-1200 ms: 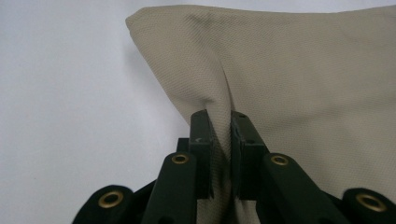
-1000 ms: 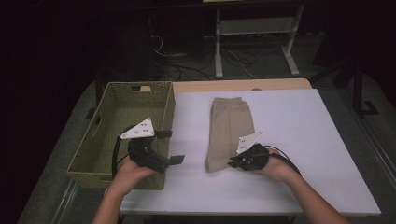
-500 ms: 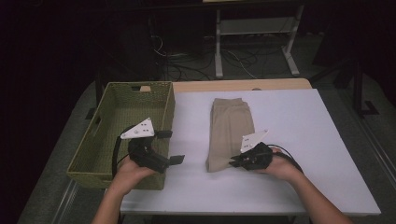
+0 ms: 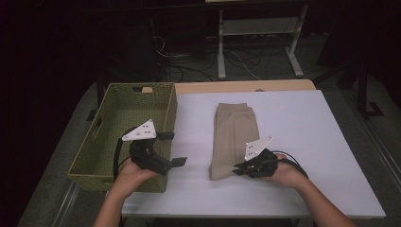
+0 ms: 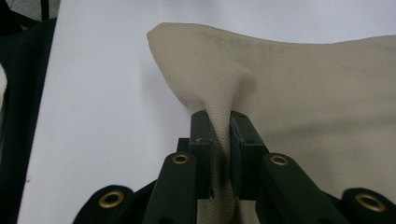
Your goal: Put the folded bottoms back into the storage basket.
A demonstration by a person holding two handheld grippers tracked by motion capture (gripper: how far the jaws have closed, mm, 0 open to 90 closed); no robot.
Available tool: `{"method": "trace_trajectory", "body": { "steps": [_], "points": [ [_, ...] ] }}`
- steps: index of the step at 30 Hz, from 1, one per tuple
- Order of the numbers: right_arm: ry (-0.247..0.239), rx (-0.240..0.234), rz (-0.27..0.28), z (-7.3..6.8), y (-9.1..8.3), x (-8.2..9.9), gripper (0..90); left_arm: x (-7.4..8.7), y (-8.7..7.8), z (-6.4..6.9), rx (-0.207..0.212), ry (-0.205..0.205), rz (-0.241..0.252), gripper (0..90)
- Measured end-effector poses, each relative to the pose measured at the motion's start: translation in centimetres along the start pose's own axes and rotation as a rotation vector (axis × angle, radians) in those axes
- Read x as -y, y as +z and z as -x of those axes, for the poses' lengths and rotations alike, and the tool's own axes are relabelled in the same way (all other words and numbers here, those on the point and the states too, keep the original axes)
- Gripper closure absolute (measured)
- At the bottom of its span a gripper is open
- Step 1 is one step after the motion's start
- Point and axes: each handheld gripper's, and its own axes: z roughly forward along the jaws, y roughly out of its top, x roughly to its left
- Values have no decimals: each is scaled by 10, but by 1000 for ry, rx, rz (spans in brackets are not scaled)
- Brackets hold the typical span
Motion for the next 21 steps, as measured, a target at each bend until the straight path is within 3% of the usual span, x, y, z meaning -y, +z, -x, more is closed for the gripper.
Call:
{"method": "trace_trajectory", "body": {
  "steps": [21],
  "points": [
    [-6, -39, -3, -21, -7, 8, 798, 0, 0, 0, 3, -4, 2, 4]
  ]
}}
